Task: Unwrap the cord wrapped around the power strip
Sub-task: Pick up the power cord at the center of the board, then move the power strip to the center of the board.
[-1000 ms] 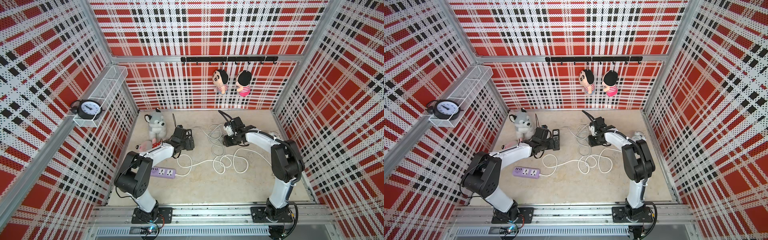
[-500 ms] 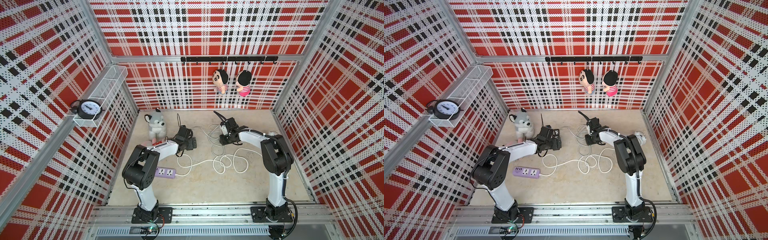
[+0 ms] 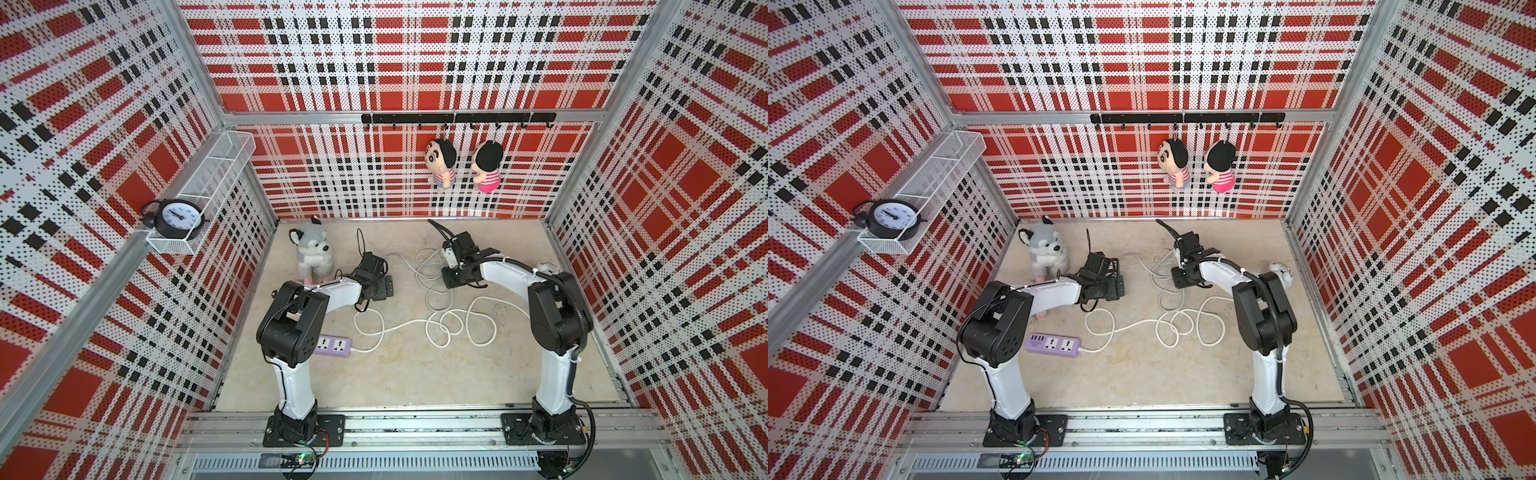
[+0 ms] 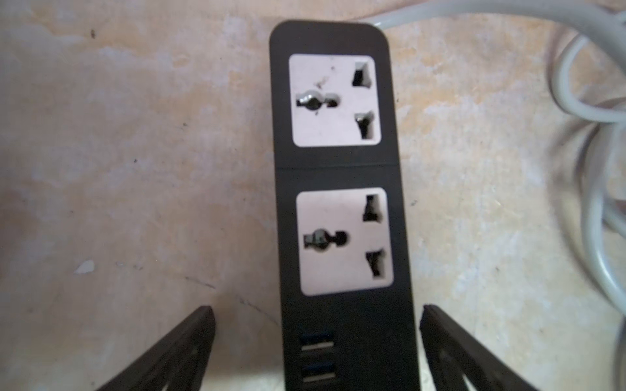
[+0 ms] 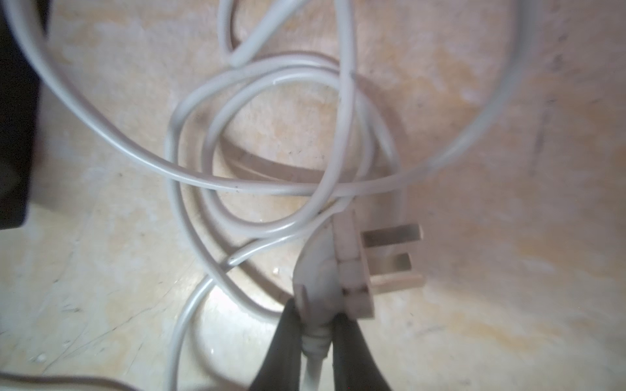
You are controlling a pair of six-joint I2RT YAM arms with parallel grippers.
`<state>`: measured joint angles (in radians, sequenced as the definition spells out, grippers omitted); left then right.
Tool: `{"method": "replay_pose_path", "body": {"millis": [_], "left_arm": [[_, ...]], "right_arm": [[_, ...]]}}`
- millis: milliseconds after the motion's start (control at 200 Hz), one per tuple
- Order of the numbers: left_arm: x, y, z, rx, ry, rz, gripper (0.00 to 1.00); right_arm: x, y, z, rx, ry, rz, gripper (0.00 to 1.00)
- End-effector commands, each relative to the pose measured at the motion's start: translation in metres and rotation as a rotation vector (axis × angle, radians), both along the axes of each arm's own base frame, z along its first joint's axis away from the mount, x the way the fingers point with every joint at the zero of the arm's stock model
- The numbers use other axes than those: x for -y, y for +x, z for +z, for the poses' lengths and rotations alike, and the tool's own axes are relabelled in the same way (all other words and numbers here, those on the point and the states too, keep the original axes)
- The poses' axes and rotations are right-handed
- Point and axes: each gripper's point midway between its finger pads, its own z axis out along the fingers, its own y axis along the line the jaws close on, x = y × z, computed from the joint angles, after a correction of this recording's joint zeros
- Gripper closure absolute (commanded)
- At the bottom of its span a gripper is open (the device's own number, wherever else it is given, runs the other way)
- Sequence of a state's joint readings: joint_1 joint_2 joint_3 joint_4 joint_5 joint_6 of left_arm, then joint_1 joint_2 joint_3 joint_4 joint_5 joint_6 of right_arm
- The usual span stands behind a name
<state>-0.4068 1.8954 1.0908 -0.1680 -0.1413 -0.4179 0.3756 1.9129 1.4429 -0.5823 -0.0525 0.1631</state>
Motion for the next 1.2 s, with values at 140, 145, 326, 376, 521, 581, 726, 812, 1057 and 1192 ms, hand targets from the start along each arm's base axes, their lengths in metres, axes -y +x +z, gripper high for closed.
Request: {"method": "replay_pose_path", "body": {"millis": [140,145,326,376,521,581,726,812,1057,1192], "left_arm": [[-0.015,0.006,-0.013,-0.042,0.019,0.045,0.05],[-0.015,0.006,-0.013,-0.043,0.018,0.046,0.05],[-0.026,0.000,-0.020,-0.080,0.023,0.067,0.08],[-0.030,-0.002,-0.020,-0.089,0.021,0.075,0.09],[-0.044,-0.012,-0.018,-0.107,0.033,0.100,0.11],[-0.050,-0.017,-0.017,-0.117,0.047,0.111,0.11],[-0.068,-0.033,-0.019,-0.145,0.077,0.141,0.11],[-0.075,-0.037,-0.014,-0.139,0.087,0.157,0.12],[-0.101,-0.043,0.011,-0.129,0.141,0.203,0.13],[-0.118,-0.045,0.020,-0.116,0.122,0.247,0.14]], "right_arm": [[0.105,-0.004,0.128,0.187,-0.021,-0.113,0.90],[0.107,-0.004,0.130,0.190,-0.022,-0.118,0.90],[0.198,0.005,0.168,0.268,-0.058,-0.292,0.90],[0.214,0.010,0.174,0.277,-0.059,-0.321,0.90],[0.243,0.028,0.181,0.283,-0.082,-0.365,0.90],[0.248,0.035,0.186,0.294,-0.083,-0.369,0.90],[0.254,0.045,0.199,0.323,-0.084,-0.364,0.90],[0.254,0.051,0.203,0.338,-0.088,-0.348,0.90],[0.275,0.063,0.213,0.360,-0.098,-0.375,0.90],[0.287,0.073,0.205,0.338,-0.110,-0.390,0.90]]}}
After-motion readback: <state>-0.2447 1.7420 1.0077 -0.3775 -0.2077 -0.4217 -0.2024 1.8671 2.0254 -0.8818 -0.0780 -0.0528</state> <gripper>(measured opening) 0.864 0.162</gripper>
